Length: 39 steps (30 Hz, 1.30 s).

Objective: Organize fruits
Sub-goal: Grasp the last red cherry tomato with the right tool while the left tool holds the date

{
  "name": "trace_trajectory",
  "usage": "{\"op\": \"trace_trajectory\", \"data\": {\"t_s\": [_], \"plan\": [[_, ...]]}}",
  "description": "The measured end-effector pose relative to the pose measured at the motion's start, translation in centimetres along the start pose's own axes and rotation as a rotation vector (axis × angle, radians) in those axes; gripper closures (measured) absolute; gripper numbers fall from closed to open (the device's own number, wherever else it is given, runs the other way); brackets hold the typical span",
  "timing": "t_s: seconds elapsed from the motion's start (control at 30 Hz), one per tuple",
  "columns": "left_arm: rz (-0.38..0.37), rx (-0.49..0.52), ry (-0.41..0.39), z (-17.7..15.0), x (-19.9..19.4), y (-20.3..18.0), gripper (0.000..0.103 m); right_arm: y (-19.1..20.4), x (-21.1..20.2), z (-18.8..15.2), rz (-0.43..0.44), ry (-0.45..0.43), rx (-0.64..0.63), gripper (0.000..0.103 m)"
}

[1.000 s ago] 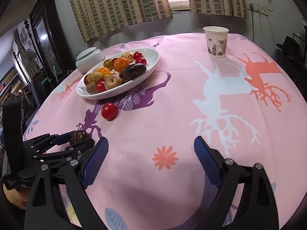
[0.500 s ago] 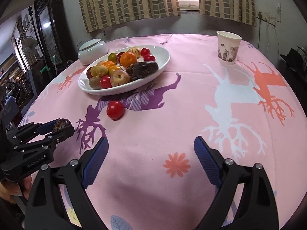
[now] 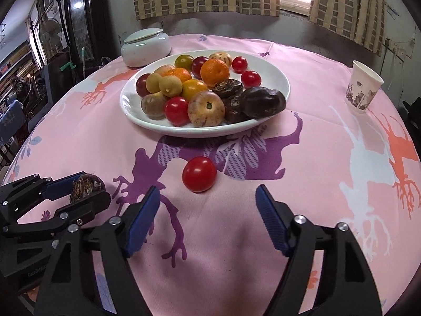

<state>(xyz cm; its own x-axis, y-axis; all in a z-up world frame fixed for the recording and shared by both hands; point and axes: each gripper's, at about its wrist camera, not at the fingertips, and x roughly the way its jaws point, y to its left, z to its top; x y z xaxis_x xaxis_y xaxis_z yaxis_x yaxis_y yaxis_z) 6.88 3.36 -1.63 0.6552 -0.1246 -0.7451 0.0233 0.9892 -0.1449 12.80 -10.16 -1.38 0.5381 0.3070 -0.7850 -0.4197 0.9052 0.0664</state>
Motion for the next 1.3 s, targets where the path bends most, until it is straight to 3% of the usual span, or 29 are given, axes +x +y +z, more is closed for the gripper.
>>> {"op": "trace_trajectory", "data": {"t_s": [0.17,0.37,0.5,0.87,1.07,1.2,1.3], "plan": [[0.002,0.0,0.006,-0.1,0.2,0.0,0.061,0.6,1.3,0.5,0.001,0.031,-0.004,0.058],[0.002,-0.004,0.014,-0.1,0.4,0.1,0.061,0.2,1.7,0.5,0.025,0.02,0.024,0.06],[0.003,-0.002,0.017,-0.2,0.5,0.1,0.061,-0.2,1.2,0.2,0.034,0.017,0.022,0.073],[0.03,0.007,-0.001,-0.2,0.1,-0.3,0.061,-2.4,-3.3,-0.5,0.065,-0.059,0.006,0.073],[0.04,0.016,-0.003,-0.3,0.1,-0.4,0.061,-1.8,-2.4,-0.8,0.117,-0.068,-0.016,0.072],[0.052,0.023,-0.007,-0.3,0.1,-0.3,0.061,0.0,0.2,-0.2,0.071,-0.002,-0.066,0.072],[0.047,0.014,0.005,-0.3,0.5,0.0,0.061,0.4,1.2,0.4,0.028,-0.007,-0.067,0.073]]}}
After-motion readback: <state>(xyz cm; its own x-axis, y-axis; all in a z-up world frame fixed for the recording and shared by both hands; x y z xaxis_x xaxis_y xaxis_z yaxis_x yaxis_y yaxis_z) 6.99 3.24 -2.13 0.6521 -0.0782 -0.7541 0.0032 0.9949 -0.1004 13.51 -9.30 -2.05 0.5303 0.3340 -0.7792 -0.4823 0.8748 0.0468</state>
